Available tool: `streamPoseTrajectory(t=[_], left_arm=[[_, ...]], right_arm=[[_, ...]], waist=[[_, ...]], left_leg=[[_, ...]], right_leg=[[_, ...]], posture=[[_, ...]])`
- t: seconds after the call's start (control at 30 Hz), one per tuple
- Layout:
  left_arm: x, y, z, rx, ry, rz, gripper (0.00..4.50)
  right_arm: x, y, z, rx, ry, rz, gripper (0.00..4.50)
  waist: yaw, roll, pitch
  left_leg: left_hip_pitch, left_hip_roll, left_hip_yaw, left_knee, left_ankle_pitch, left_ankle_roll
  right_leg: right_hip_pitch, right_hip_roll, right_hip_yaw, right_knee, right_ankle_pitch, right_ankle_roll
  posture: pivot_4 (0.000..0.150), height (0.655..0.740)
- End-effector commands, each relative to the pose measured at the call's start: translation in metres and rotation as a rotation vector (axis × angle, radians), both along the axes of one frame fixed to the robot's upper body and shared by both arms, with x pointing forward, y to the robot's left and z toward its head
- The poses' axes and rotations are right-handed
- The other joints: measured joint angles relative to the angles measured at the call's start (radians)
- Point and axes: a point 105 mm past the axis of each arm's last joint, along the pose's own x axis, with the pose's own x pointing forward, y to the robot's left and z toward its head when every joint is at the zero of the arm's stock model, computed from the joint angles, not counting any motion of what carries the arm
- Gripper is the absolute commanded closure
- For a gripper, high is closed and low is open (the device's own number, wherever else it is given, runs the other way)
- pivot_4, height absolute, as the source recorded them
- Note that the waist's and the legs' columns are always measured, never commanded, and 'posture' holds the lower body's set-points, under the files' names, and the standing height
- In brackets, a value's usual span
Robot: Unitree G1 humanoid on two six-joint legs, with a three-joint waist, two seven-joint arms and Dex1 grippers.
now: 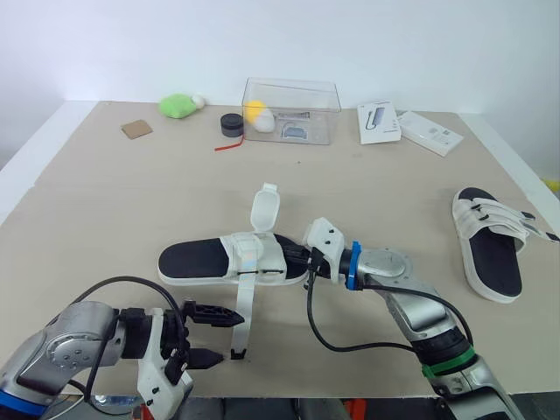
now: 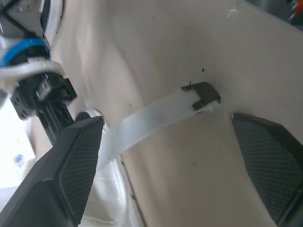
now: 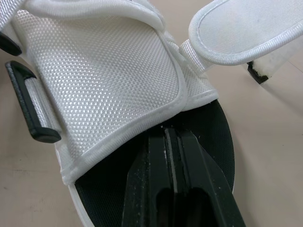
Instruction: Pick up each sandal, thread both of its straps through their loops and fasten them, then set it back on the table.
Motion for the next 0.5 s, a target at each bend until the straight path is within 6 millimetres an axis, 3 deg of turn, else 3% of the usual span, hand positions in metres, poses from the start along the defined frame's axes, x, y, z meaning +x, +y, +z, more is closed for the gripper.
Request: streamPoseTrajectory(t=[0.03, 0.23, 0.27, 0.33, 0.37, 0.5], left_arm=[[0.001, -0.005, -0.004, 0.01, -0.03, -0.033, 0.07], [0.003, -0.011, -0.009, 0.009, -0.026, -0.046, 0.07], [0.003, -0.012, -0.01, 0.01, -0.025, -0.05, 0.45], [0.003, -0.015, -0.011, 0.006, -0.024, -0.056, 0.67], [0.003, -0.016, -0.011, 0.002, -0.021, -0.056, 1.15], [0.004, -0.017, -0.011, 0.0, -0.02, -0.06, 2.27]], right_arm=[[0.0, 0.0, -0.009, -0.029, 0.033, -0.006, 4.5], [0.0, -0.001, -0.009, -0.031, 0.033, -0.008, 4.5], [0.0, -0.001, -0.009, -0.03, 0.033, -0.009, 4.5], [0.0, -0.001, -0.009, -0.029, 0.033, -0.01, 4.5], [0.0, -0.001, -0.009, -0.028, 0.033, -0.01, 4.5], [-0.001, 0.0, -0.009, -0.026, 0.035, -0.011, 4.5]], waist=[[0.0, 0.001, 0.0], [0.001, 0.001, 0.0], [0.002, 0.001, 0.0], [0.003, 0.002, -0.001], [0.003, 0.002, -0.001], [0.003, 0.002, -0.001]], left_leg=[[0.0, 0.0, 0.0, 0.0, 0.0, 0.0], [0.005, 0.0, 0.0, 0.0, 0.0, 0.0], [0.005, 0.0, 0.0, 0.0, 0.0, 0.0], [0.006, 0.0, 0.0, 0.0, 0.0, 0.0], [0.006, 0.0, 0.0, 0.0, 0.0, 0.0], [0.006, 0.0, 0.0, 0.0, 0.0, 0.0]], right_leg=[[0.0, 0.0, 0.0, 0.0, 0.0, 0.0], [0.005, 0.0, 0.0, 0.0, 0.0, 0.0], [0.006, 0.0, 0.0, 0.0, 0.0, 0.0], [0.006, -0.001, 0.0, 0.0, 0.0, 0.0], [0.007, -0.001, 0.0, 0.0, 0.0, 0.0], [0.006, -0.001, 0.0, 0.0, 0.0, 0.0]], posture=[[0.15, 0.74], [0.15, 0.74], [0.15, 0.74], [0.15, 0.74], [0.15, 0.74], [0.15, 0.74]])
